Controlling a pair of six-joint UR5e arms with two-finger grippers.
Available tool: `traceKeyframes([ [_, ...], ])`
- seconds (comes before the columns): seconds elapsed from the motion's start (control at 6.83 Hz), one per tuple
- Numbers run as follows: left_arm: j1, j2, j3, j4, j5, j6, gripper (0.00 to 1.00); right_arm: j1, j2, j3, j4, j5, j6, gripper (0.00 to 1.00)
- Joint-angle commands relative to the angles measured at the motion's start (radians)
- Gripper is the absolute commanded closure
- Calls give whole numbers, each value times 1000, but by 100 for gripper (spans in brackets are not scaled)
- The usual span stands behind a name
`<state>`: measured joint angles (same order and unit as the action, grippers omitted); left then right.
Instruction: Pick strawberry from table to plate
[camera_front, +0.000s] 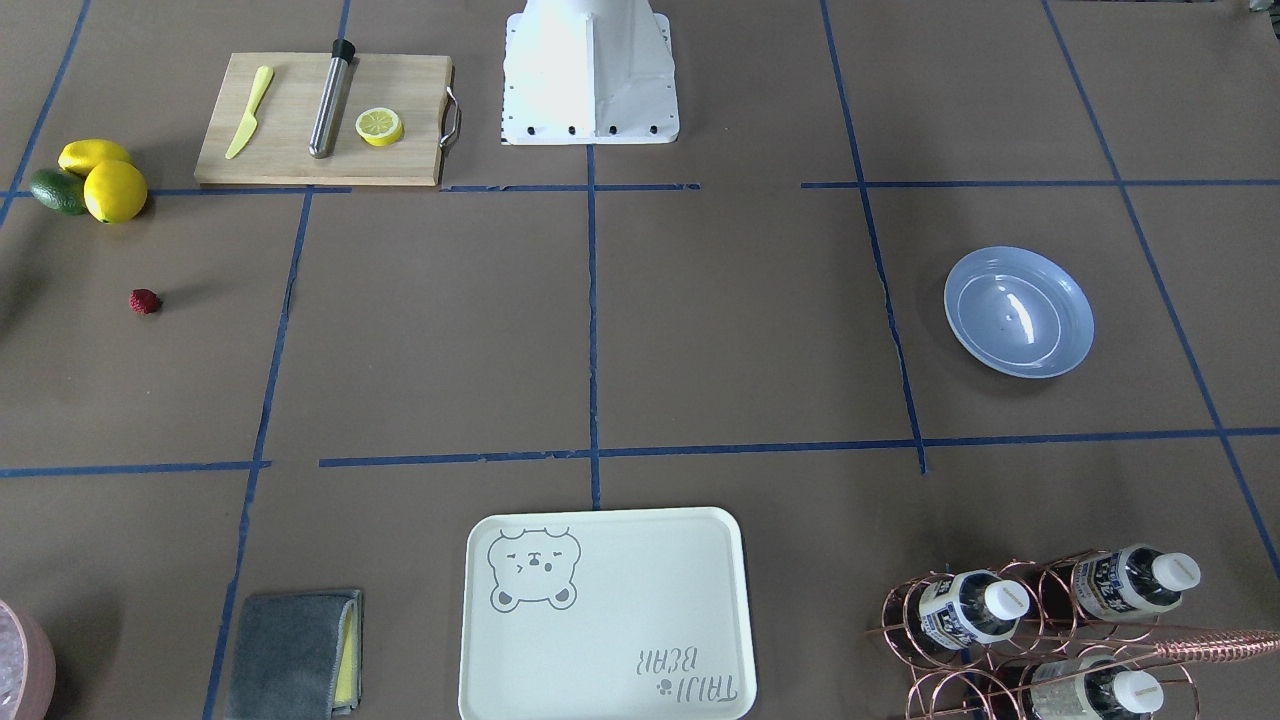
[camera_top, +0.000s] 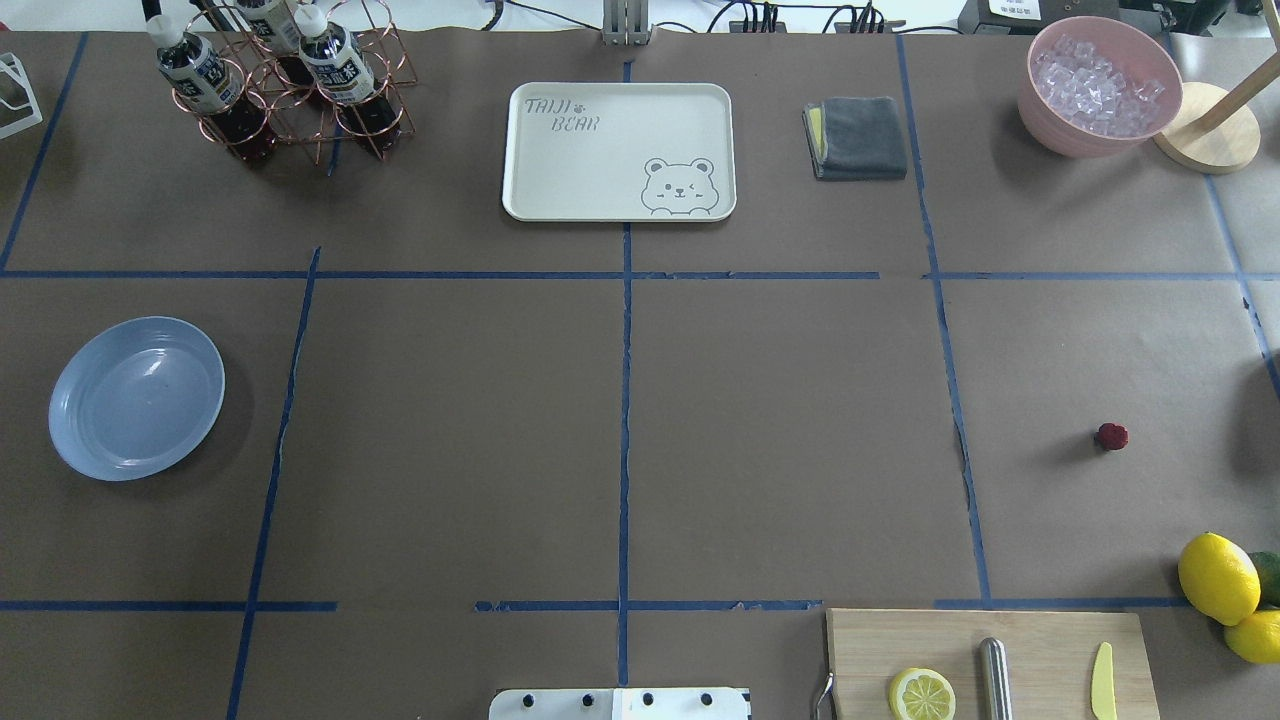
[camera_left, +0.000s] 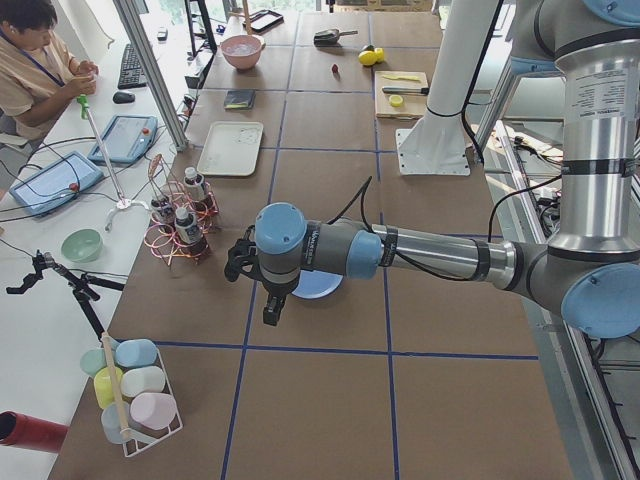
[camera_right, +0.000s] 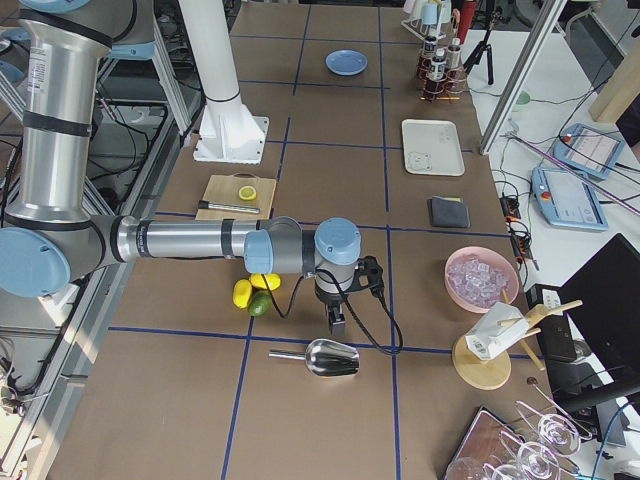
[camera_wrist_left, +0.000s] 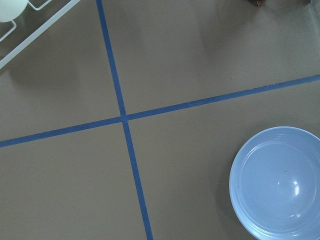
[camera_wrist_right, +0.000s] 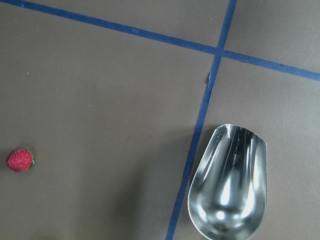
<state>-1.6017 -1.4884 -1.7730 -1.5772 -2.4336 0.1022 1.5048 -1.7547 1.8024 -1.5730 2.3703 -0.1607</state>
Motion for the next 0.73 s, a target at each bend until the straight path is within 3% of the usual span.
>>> traceKeyframes([
  [0.0,-1,25,-47,14,46,1,0,0,-2,-3,1,45,4,0],
  [0.15,2,28,-54,17,155,1,0,0,1,0,1,46,4,0],
  [0.29,0,31,-83,20,194,-7,0,0,3,3,1,44,7,0],
  [0.59,3,34,-57,39,102,-6,0,0,18,5,4,37,139,0],
])
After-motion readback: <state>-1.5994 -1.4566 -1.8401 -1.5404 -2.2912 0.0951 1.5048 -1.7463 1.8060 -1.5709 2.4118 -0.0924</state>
